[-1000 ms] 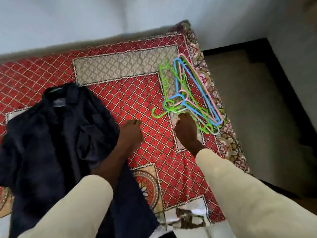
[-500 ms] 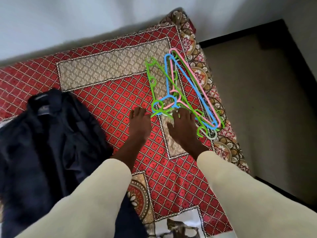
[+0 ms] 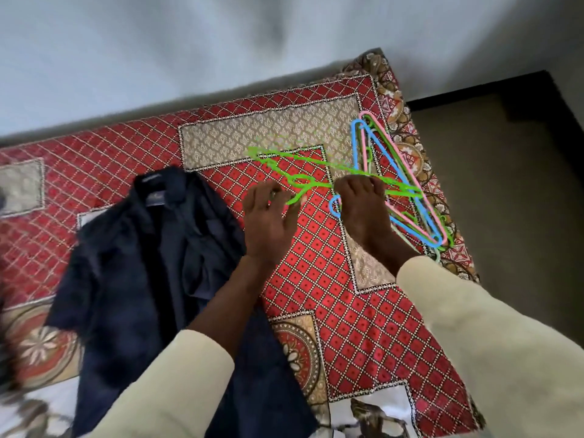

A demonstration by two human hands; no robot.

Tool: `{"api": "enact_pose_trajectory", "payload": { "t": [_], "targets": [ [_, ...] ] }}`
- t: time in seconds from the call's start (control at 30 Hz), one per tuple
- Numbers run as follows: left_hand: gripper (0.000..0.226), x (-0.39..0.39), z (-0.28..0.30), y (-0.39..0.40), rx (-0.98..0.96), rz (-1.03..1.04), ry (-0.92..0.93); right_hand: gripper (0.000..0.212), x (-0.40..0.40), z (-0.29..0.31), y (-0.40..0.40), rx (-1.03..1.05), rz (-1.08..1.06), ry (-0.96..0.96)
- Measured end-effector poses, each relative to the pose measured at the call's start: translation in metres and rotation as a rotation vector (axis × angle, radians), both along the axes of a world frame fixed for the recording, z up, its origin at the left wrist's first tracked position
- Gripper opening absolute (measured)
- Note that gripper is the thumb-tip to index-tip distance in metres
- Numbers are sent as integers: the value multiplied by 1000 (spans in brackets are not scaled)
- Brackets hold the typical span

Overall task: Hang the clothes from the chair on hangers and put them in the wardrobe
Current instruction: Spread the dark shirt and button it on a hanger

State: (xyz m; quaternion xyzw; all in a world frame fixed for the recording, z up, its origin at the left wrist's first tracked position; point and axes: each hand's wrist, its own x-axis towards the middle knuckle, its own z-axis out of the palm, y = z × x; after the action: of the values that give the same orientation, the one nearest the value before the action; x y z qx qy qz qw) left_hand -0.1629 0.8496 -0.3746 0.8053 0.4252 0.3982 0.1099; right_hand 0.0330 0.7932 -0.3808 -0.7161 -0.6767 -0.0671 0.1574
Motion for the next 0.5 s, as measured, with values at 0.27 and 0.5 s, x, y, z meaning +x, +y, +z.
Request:
{"api": "enact_pose_trajectory", "payload": {
  "t": [0.27,0.5],
  "targets": [
    [64,-172,24,58,-399,172,177,31,-170,18,62,-120,54,595],
    [45,-324,8,92,-715,202,363,31,-317,0,111,-637,10,914]
  ]
}}
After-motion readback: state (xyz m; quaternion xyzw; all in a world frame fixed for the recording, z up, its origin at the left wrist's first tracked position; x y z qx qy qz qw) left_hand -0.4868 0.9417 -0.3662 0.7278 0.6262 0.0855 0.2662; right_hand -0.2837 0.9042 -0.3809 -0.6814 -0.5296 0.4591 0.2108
